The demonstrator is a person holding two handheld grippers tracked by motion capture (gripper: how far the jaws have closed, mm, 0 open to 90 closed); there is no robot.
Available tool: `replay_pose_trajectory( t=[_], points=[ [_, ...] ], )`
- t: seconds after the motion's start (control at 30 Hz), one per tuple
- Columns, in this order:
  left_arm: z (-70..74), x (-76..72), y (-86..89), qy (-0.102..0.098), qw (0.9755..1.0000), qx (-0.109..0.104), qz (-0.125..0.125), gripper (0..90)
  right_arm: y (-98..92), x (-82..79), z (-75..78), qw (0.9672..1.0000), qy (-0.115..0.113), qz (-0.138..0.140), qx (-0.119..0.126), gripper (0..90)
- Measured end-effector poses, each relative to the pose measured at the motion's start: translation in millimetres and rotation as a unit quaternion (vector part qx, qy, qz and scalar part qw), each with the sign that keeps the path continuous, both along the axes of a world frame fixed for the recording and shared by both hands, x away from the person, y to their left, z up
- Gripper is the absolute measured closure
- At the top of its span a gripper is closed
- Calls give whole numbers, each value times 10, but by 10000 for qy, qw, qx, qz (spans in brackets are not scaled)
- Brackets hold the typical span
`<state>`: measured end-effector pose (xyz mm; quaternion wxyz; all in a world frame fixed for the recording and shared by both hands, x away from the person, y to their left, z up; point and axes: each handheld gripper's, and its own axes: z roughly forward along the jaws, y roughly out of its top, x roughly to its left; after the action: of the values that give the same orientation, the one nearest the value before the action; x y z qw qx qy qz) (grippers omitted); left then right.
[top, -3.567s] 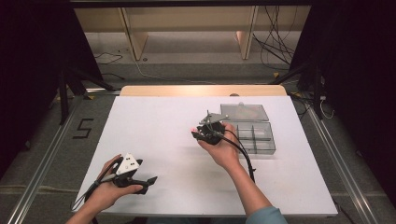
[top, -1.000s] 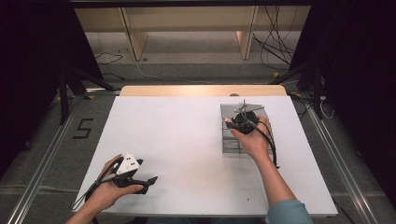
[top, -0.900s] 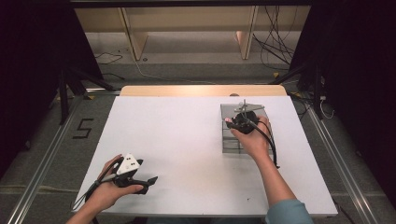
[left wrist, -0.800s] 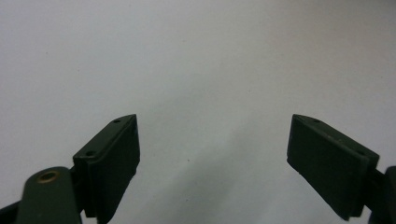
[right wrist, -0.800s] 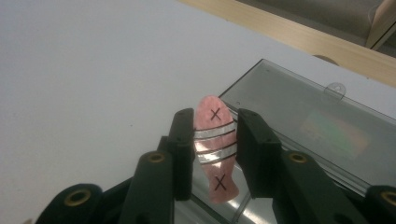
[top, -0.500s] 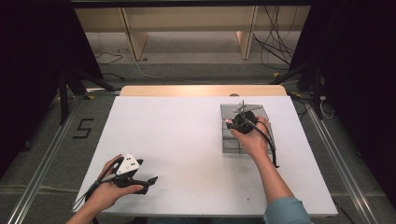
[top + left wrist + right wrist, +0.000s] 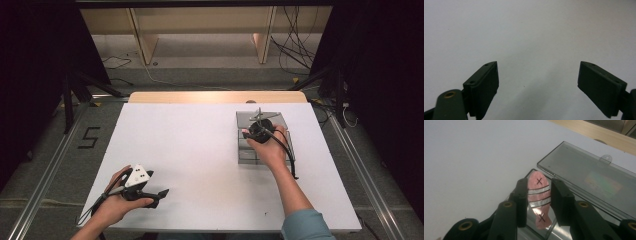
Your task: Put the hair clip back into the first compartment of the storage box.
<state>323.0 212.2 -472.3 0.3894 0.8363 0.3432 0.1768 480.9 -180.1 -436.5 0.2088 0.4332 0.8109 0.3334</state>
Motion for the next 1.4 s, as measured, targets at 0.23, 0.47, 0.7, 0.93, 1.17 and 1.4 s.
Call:
replay_pose_trajectory(
  t=[0.23,0.47,0.7,0.93,1.17,1.4],
  points=[
    [-3,3,5,-7,10000,-23,18,167,18,33,-42,10000,72,-14,-43,687],
    [-1,1,4,-13,10000,-23,17,167,33,47,-66,9999,115,-28,-59,688],
    [1,0,1,-10,10000,-18,10,167,26,60,-90,9998,185,-10,-90,687],
    [1,0,3,-3,10000,0,-1,167,43,79,-112,9997,230,17,-97,687],
    [-1,1,4,-1,10000,-2,-4,167,48,94,-133,9996,262,42,-127,687],
    [-3,3,3,4,10000,-2,-8,167,47,105,-146,9994,317,56,-138,687]
  ],
)
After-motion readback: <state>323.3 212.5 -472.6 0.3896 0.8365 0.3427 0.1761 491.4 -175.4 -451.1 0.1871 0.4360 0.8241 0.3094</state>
